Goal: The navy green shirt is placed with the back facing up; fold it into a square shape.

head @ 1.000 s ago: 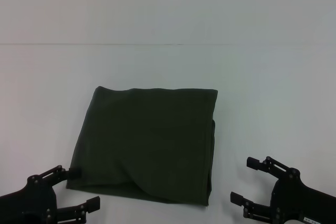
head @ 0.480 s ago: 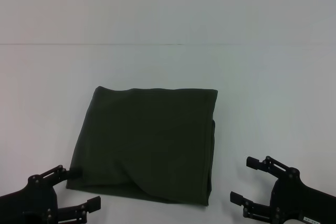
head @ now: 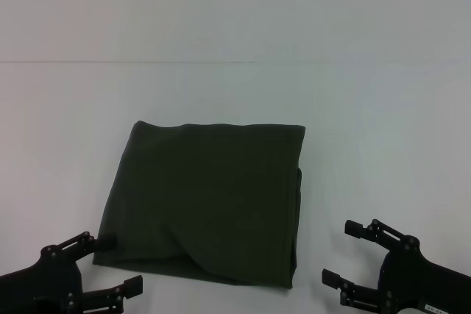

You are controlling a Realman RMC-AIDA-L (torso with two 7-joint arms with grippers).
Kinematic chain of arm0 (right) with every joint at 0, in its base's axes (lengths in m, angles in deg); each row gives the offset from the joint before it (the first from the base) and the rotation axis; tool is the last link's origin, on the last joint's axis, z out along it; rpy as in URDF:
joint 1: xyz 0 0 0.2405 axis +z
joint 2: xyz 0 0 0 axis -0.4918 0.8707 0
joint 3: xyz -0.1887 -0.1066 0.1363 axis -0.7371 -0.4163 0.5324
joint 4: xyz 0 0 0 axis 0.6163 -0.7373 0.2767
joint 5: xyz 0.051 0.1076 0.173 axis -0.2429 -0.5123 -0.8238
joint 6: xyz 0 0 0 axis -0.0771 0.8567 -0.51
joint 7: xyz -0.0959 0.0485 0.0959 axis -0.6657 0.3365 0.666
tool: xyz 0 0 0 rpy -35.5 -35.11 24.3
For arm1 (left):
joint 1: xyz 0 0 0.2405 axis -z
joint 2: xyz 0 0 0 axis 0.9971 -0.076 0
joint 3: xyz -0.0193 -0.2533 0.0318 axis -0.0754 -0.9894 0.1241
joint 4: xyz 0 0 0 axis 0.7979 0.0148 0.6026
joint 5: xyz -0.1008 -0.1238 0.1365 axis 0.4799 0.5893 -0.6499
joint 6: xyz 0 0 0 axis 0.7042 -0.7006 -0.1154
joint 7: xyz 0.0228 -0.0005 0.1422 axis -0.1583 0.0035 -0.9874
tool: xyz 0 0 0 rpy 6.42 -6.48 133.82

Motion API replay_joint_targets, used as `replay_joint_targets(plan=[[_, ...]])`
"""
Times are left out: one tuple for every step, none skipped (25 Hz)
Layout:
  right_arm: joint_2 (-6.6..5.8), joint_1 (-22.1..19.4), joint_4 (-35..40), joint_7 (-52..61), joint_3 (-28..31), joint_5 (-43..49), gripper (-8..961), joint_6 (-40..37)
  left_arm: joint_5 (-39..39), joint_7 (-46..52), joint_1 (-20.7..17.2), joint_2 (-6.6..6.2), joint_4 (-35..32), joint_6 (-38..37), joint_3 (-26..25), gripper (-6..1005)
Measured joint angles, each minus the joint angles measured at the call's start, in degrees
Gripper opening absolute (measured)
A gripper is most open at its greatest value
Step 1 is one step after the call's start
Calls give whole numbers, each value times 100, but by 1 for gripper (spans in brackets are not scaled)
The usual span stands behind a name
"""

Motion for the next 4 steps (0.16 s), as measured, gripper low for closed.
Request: replay_joint_targets(plan=[[0,1,0,0,0,0,904,-1,0,0,0,0,0,0,0,946],[0,2,0,0,0,0,904,-3,0,0,0,1,2,0,0,946],[0,2,0,0,0,0,904,-9,0,0,0,1,4,0,0,946],[-1,3,0,0,0,0,904,-16,0,0,0,2,6,0,0,946]])
